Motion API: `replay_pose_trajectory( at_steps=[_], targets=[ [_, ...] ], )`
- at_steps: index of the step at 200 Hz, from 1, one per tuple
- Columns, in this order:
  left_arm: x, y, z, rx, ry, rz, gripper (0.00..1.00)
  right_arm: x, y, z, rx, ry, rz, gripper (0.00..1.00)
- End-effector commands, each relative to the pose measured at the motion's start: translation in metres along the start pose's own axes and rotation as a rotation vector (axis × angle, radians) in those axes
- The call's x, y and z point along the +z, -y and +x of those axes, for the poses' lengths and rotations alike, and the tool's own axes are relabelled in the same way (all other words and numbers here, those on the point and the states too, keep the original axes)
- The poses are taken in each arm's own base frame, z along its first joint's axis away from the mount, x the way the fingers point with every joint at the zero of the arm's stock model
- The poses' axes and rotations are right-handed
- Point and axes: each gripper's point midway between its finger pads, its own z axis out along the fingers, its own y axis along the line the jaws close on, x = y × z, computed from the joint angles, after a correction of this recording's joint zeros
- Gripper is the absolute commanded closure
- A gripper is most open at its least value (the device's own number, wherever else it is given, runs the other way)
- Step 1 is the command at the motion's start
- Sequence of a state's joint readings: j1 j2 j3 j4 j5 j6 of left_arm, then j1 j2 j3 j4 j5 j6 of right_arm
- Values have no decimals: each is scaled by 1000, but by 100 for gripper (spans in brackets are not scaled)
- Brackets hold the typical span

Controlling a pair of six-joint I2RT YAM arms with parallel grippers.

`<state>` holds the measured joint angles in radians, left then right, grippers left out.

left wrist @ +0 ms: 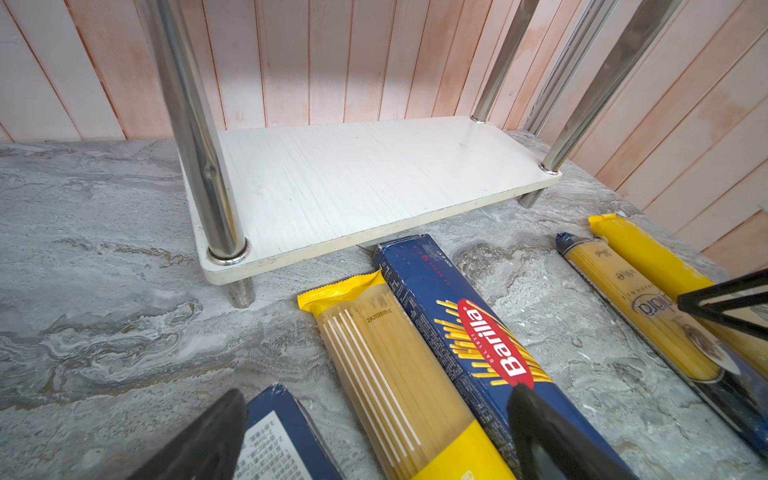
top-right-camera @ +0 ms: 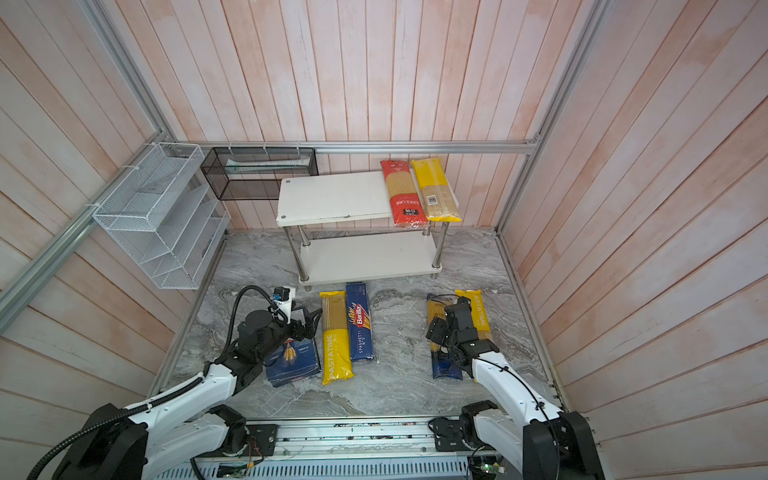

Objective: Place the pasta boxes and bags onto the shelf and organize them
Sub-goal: 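Move the right gripper down over the yellow Ankara spaghetti bag, then lower the right gripper and close it on the Ankara bag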

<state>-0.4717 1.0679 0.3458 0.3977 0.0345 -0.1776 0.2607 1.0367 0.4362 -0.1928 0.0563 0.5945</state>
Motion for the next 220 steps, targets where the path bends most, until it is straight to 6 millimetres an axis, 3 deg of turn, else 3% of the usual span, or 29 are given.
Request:
replay_pose_trajectory(
  at_steps=[1,107,141,157,180,220],
  targets=[
    [2,5,-6,-9,19,24,0,3,-7,8,-11,-37,-49,24],
    [1,6,-8,-12,37,34,0,12,-16,63,9,-184,-192,22],
    [1,4,-7,-12,35,24,0,13,-36,70,-59,-201,-215,22],
    [0,4,-7,-11,37,23,0,10,-48,66,-144,-188,-196,22],
    [-1,2,-8,-10,42,10,0,-3,-59,39,-266,-81,-88,19],
    [-3,-1,-8,-6,47,-5,0,-20,-30,-7,-188,97,81,19]
  ],
)
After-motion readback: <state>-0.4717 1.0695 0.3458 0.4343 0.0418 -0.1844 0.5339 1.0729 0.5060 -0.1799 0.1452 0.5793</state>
